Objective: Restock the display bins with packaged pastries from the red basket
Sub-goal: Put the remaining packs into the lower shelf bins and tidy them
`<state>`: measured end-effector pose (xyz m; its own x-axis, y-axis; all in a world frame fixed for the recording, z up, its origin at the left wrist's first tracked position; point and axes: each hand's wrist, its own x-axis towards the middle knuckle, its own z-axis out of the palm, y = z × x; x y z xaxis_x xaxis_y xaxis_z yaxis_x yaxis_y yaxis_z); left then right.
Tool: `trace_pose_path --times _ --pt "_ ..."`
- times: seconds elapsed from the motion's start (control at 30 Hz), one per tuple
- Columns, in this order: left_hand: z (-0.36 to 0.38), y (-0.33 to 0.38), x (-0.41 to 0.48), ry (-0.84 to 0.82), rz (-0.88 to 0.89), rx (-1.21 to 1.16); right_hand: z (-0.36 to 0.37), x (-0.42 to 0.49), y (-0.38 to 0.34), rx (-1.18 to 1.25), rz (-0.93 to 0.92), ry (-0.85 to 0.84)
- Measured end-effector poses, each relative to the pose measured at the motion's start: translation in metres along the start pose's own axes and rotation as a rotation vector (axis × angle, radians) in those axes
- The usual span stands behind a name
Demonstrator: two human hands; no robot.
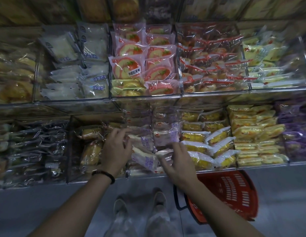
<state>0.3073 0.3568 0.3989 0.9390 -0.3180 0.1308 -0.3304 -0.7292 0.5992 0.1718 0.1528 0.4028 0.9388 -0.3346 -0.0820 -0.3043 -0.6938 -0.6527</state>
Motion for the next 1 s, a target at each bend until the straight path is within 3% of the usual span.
trace_pose_path --times 0.17,0.3,0.4,0.5,0.73,0.87,1.0 --pt "0.005 -0.013 -0.027 -0.015 -0.315 -0.123 0.034 -0.005 -0.004 0.014 0.163 -0.180" --pt "0.014 -0.018 -0.034 -0.169 -0.386 -0.213 0.048 0.008 -0.007 -0.014 0.167 -0.207" --pt "0.021 -0.022 -0.038 -0.277 -0.430 -0.279 0.049 0.017 -0.014 -0.020 0.072 -0.162" --pt "0.023 -0.027 -0.039 -0.211 -0.484 -0.349 0.052 0.028 -0.021 0.066 0.038 -0.100" --pt "0.030 -0.014 -0.028 -0.078 -0.559 -0.318 0.076 0.046 -0.023 0.251 0.258 0.006" --pt "0.038 -0.015 -0.020 -0.107 -0.535 -0.345 0.082 0.045 -0.014 0.330 0.371 0.071" --pt "0.037 -0.020 -0.015 -0.140 -0.492 -0.351 0.086 0.039 -0.018 0.400 0.370 0.152"
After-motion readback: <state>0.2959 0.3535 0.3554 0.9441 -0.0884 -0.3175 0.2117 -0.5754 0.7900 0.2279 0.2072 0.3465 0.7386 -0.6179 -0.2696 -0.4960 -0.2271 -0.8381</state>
